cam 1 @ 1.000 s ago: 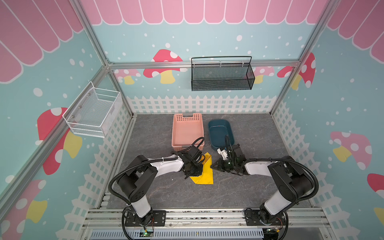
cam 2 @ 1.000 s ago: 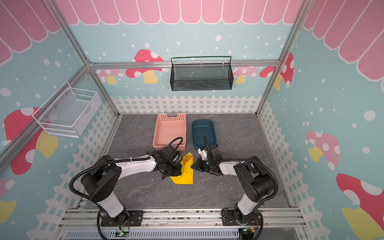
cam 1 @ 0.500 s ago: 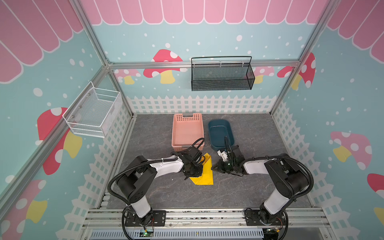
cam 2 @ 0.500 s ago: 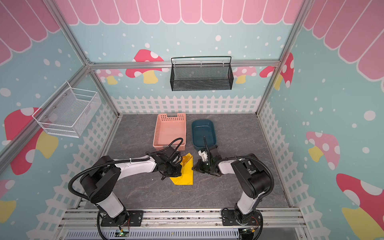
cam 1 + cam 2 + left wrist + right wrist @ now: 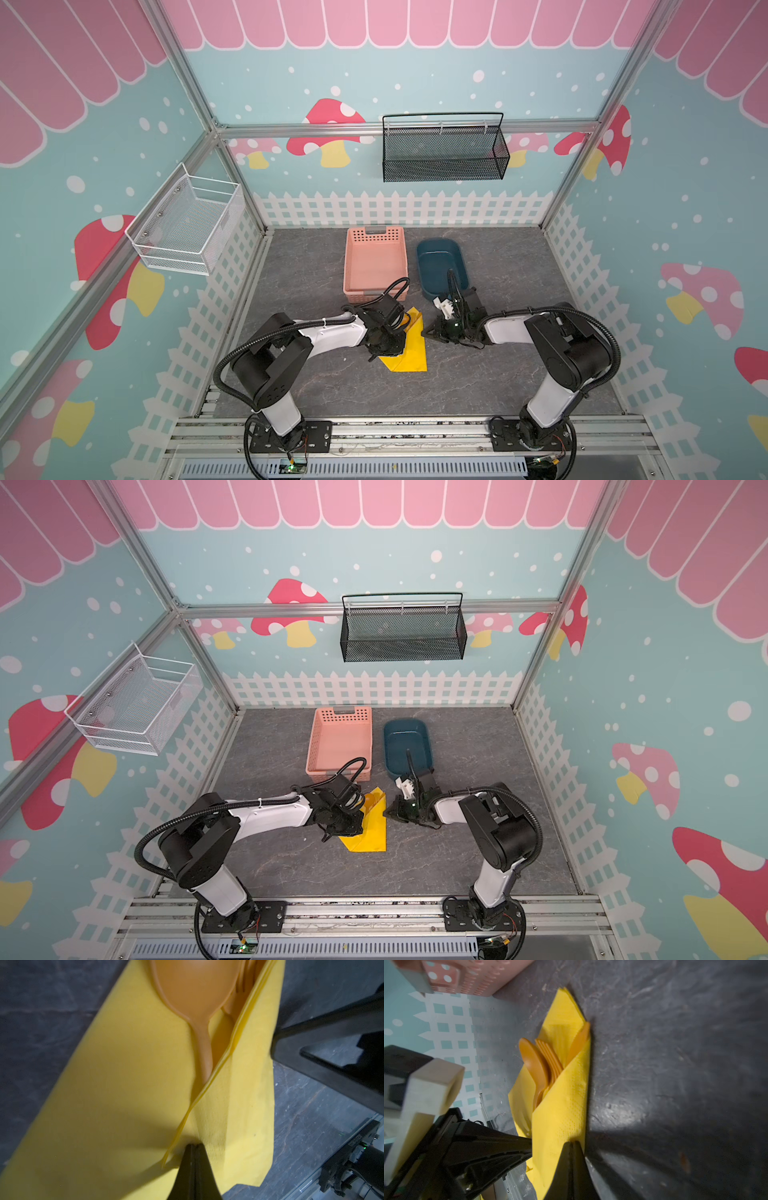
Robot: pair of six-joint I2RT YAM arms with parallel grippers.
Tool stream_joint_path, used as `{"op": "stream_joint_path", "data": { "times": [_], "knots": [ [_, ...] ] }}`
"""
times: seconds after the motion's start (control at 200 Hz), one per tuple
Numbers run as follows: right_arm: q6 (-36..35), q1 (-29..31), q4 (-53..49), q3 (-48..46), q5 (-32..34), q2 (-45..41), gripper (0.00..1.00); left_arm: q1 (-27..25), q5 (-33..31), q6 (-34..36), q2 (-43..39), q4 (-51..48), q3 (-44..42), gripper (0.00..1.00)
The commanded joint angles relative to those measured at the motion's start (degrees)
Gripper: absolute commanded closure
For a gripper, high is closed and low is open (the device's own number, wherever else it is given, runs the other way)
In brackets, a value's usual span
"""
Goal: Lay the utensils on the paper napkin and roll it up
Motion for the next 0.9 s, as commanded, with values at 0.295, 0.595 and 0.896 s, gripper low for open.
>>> {"op": "stream_joint_path", "data": {
  "times": [0.295,0.595,0.896],
  "knots": [
    [0.1,-0.7,-0.2,1.0,1.7,-4.0,1.0,-0.8,-1.3,0.1,-0.2,-3.5,-2.3,1.0],
    [-0.7,-0.8,0.9,2.8,-0.1,1.2,1.0,-1.2,-1.4,0.1,-0.5,-3.6,-2.5,1.0],
    [-0.8,-1.0,-0.9,2.1,2.3,2.6,1.0,-1.4,-1.4,0.2,-0.5,-3.6,-2.7,1.0]
  ]
}}
